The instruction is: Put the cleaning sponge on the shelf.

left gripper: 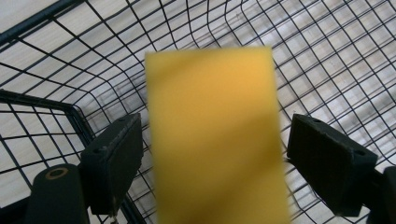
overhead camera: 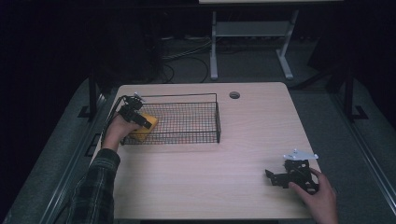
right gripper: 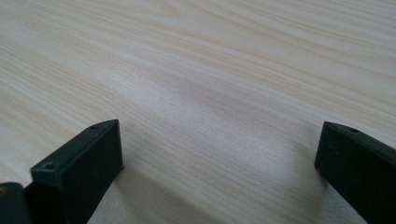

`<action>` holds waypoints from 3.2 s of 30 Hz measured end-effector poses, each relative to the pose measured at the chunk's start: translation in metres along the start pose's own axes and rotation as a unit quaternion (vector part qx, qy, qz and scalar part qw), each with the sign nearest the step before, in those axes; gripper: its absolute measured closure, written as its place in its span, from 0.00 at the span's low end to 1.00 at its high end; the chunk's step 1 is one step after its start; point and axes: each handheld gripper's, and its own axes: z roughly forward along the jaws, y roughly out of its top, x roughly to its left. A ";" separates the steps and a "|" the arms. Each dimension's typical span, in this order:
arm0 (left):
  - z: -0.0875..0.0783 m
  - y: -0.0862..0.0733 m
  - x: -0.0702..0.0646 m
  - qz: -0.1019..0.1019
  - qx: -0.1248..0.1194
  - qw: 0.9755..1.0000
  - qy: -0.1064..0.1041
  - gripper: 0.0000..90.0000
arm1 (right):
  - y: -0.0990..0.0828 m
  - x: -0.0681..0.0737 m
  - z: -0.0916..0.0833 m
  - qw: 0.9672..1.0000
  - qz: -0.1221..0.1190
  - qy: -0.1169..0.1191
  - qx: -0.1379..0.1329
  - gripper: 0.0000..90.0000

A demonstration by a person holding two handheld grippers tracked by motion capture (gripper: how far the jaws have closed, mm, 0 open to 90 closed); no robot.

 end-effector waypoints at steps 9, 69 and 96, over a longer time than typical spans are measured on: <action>-0.018 0.006 -0.002 0.001 -0.017 1.000 0.002 0.19 | 0.000 0.000 0.000 1.000 0.000 0.000 0.000 0.00; -0.074 -0.105 -0.084 0.045 -0.145 0.988 -0.006 0.20 | -0.001 0.001 -0.001 1.000 0.000 0.001 0.000 0.00; -0.020 -0.177 -0.096 0.082 -0.183 0.979 -0.023 0.14 | -0.001 0.001 -0.001 1.000 0.000 0.001 0.000 0.00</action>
